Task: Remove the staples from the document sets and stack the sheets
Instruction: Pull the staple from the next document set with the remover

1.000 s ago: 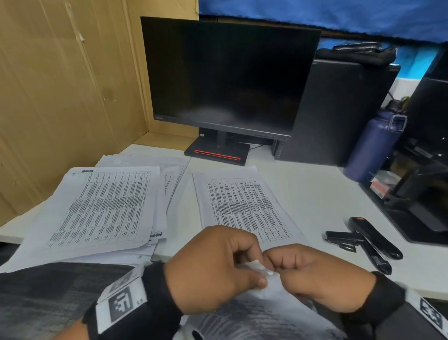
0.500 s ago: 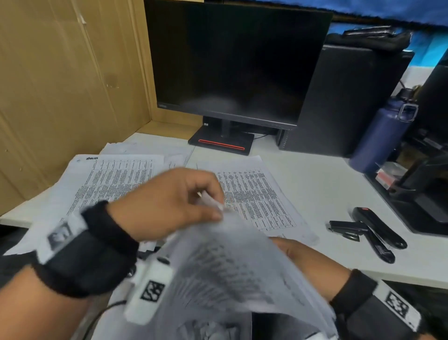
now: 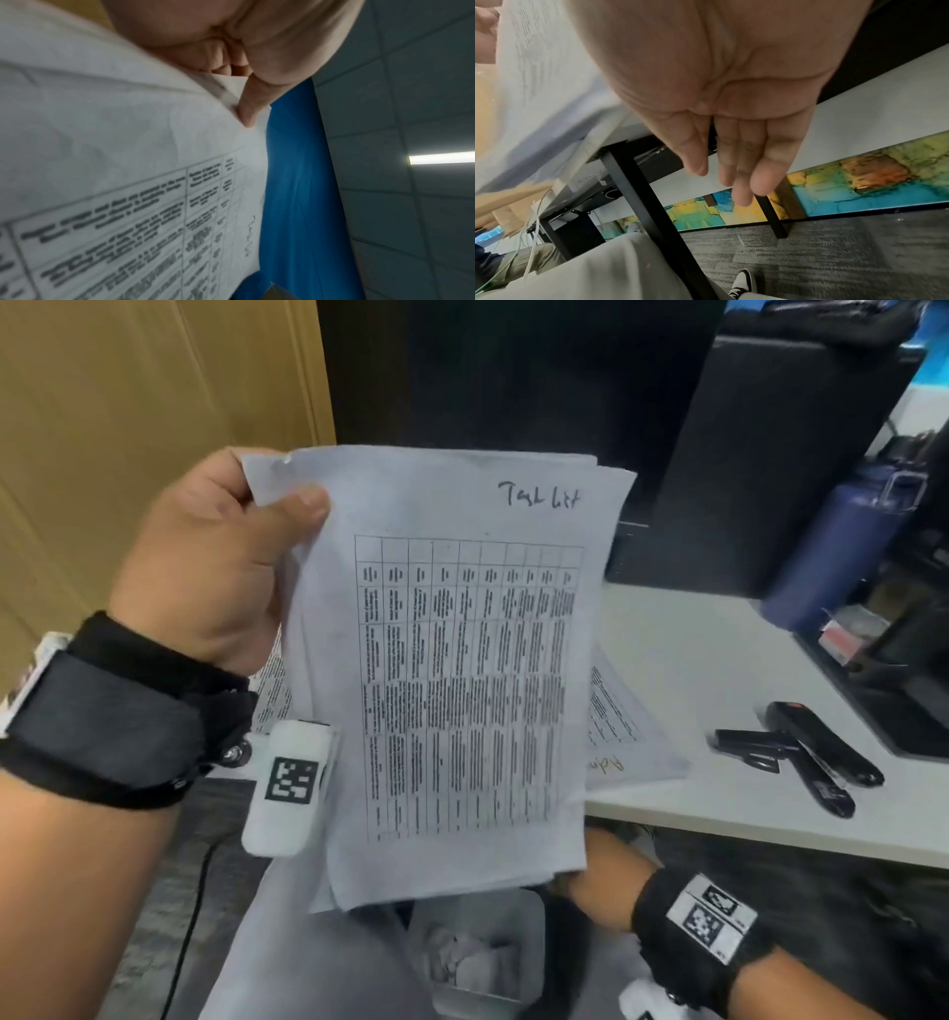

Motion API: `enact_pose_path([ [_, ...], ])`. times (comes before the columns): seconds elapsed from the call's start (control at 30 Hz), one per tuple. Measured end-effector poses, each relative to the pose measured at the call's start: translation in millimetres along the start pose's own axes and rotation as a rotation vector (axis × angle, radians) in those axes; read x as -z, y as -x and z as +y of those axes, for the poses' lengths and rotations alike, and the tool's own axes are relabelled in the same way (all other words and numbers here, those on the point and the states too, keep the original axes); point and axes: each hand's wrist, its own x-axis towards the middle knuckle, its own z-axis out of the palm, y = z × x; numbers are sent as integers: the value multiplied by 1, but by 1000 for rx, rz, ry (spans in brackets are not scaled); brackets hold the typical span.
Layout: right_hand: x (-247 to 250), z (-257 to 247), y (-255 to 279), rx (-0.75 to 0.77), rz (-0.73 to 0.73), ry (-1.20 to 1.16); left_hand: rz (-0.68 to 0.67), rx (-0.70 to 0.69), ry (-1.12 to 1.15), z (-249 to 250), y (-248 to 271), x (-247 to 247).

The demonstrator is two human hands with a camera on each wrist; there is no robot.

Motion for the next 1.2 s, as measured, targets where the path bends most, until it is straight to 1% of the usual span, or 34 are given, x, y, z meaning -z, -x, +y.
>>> enact_pose_path([
  [0.1,2,7,1,27,32,0,43,-19,25,1,-1,1],
  [0.2,18,2,12,67,29,-35,37,-27,30,2,0,0],
  [0.3,44,-9,31,115,-13,-4,6,-46,34,2,2,-4],
  [0.4,78,-20,54,150,35,-72,-9,-45,46,0,3,-5],
  [0.43,89,-23,61,147,82,-91,-22,-41,61,-1,4,-6],
  [0.47,99,-25,67,150,170,-113,-40,-34,78,-1,6,-8],
  [0.53,114,-24,74,190,422,-260,-75,-13,105,-2,10,-13],
  [0.57,119,-26,76,224,519,-387,-89,2,122,-3,12,-16],
  [0.6,121,-29,78,267,562,-507,-102,21,144,-4,15,-20],
  [0.67,119,-37,77,328,520,-720,-138,88,200,-8,20,-26],
  [0.73,110,-46,75,343,481,-872,-152,195,255,-17,23,-31],
  [0.8,102,-50,72,289,542,-893,-138,294,288,-26,24,-34],
  [0.87,97,-48,68,227,591,-868,-93,348,286,-35,24,-36],
  [0.9,98,-48,67,214,594,-891,-64,353,273,-39,25,-36],
  [0.97,103,-47,68,207,612,-969,-58,323,195,-46,28,-38],
  [1.07,116,-46,73,224,655,-1081,-154,321,-31,-55,37,-44],
  [1.13,123,-45,77,251,734,-1030,-253,354,-156,-58,45,-51],
  [1.2,132,-48,83,298,868,-848,-322,351,-228,-57,51,-58],
])
